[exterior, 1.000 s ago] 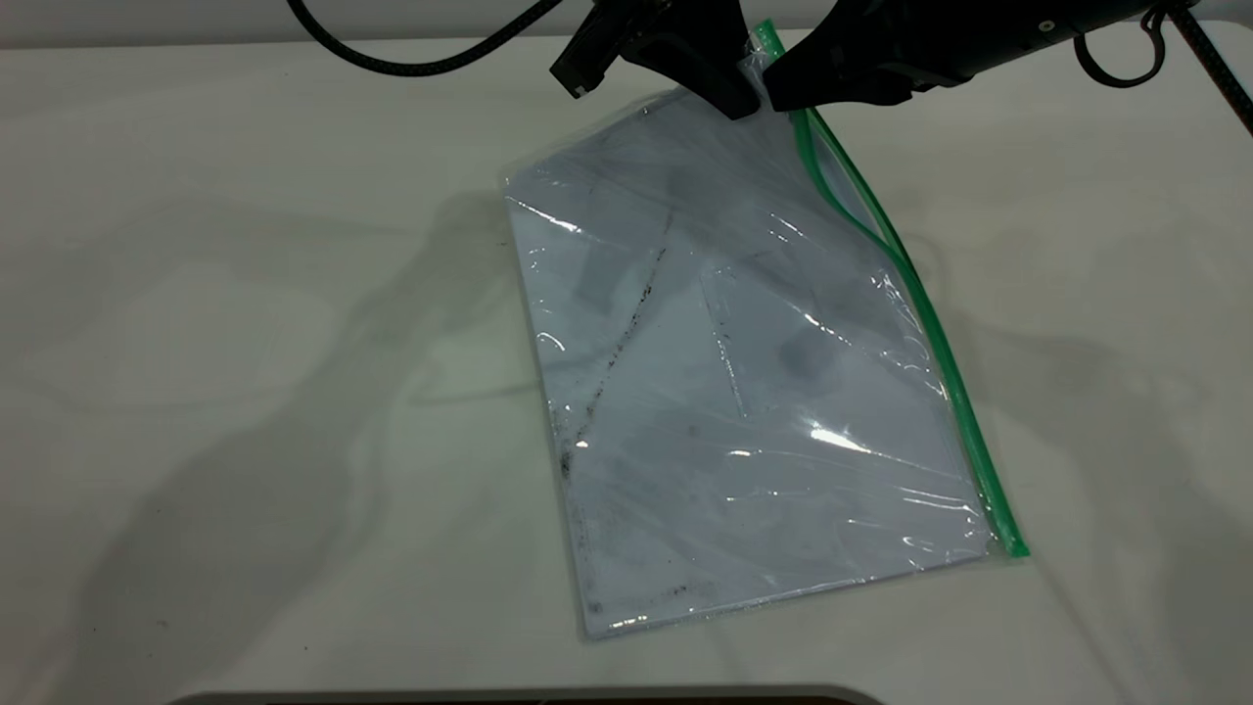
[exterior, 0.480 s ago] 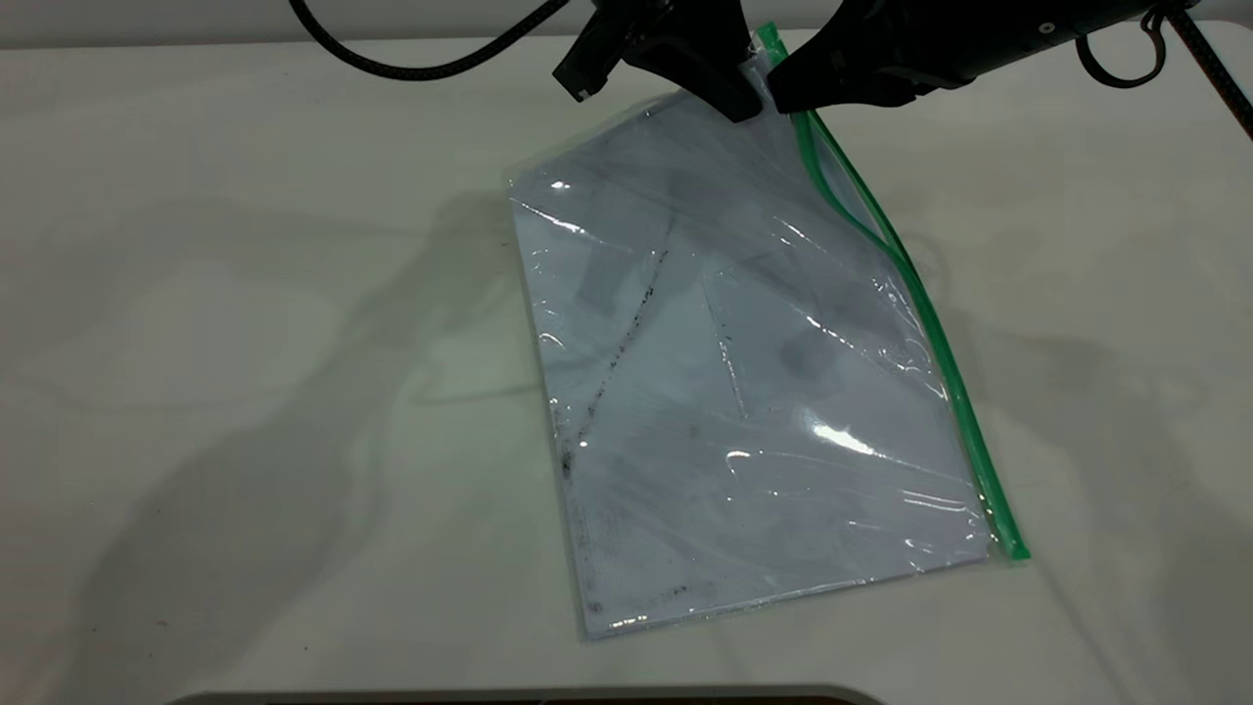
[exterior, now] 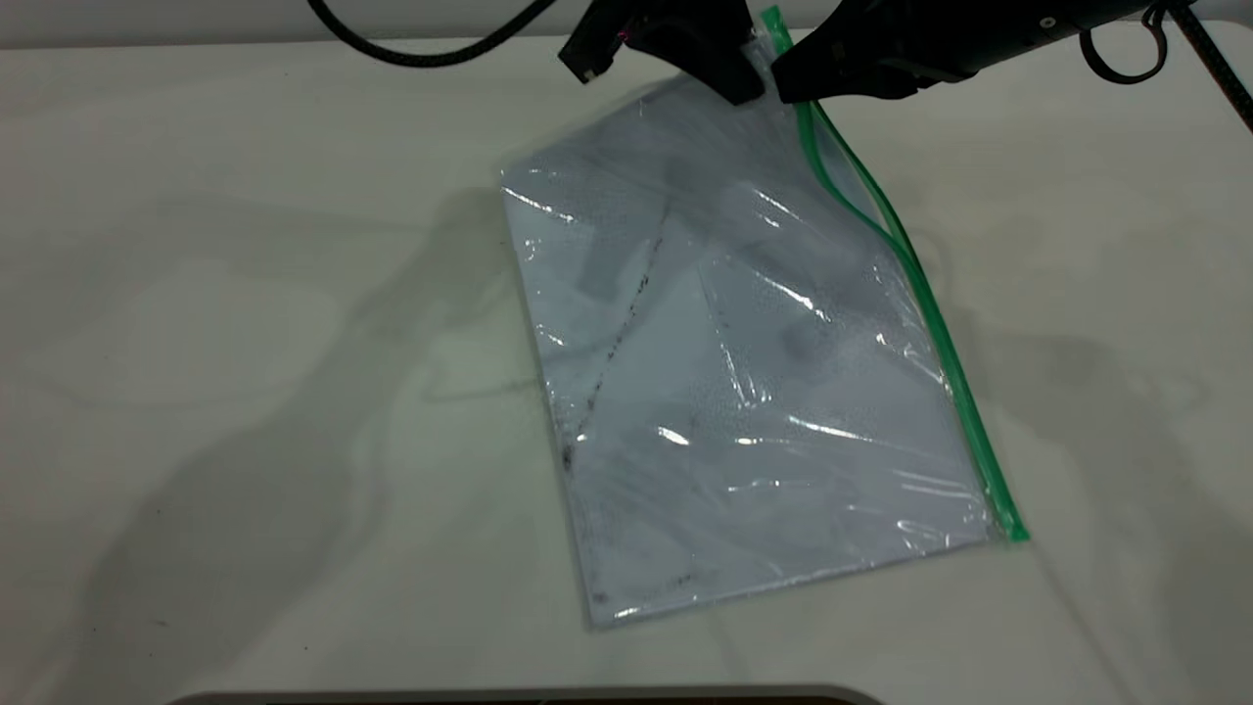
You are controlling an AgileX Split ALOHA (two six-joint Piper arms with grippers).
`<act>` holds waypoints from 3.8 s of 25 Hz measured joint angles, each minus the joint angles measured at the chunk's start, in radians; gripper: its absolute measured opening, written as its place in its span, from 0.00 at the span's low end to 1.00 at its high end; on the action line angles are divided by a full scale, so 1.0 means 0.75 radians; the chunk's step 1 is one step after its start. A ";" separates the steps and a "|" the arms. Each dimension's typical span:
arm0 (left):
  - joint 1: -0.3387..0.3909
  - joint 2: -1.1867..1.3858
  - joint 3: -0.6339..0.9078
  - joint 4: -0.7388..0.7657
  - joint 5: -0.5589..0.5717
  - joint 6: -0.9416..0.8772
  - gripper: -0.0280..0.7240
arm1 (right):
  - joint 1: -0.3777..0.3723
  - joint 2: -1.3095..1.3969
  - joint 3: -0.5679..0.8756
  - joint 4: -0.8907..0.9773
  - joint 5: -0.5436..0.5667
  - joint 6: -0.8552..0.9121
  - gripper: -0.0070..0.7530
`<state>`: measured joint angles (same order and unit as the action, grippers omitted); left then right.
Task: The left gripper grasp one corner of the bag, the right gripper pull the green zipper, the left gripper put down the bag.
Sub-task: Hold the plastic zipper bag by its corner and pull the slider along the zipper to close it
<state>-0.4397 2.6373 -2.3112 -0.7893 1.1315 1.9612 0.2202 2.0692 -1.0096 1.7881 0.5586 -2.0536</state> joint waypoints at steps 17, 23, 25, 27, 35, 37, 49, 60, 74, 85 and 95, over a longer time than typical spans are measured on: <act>0.054 0.000 -0.039 -0.032 0.041 -0.031 0.11 | 0.009 -0.003 0.000 -0.006 -0.103 0.010 0.06; 0.065 0.000 -0.039 -0.044 0.042 -0.032 0.11 | 0.009 -0.003 0.000 -0.021 -0.127 0.011 0.06; 0.065 0.000 -0.041 -0.044 0.042 -0.032 0.11 | 0.009 -0.003 0.010 -0.024 -0.136 0.011 0.06; 0.065 0.000 -0.044 -0.044 0.044 -0.032 0.11 | 0.009 -0.003 0.025 -0.025 -0.152 0.011 0.06; 0.065 0.000 -0.079 -0.029 0.047 -0.037 0.11 | 0.009 0.022 0.071 -0.014 -0.205 0.014 0.06; 0.065 0.000 -0.079 -0.026 0.047 -0.037 0.11 | 0.009 0.030 0.080 -0.009 -0.208 0.014 0.06; 0.116 0.000 -0.079 -0.044 0.048 -0.052 0.11 | 0.009 0.045 0.144 -0.015 -0.308 0.016 0.06; 0.183 -0.002 -0.090 -0.030 0.048 -0.068 0.11 | 0.009 0.056 0.146 -0.025 -0.332 0.025 0.06; 0.248 -0.003 -0.091 -0.024 0.043 -0.075 0.11 | 0.009 0.056 0.156 -0.082 -0.368 0.143 0.06; 0.289 -0.003 -0.091 0.065 0.043 -0.125 0.11 | 0.009 0.058 0.156 -0.180 -0.369 0.288 0.06; 0.320 -0.003 -0.091 0.087 0.043 -0.151 0.11 | 0.009 0.058 0.156 -0.321 -0.374 0.479 0.07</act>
<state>-0.1994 2.6351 -2.3796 -0.7239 1.1636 1.8479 0.2273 2.1125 -0.8922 1.5472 0.2779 -1.6945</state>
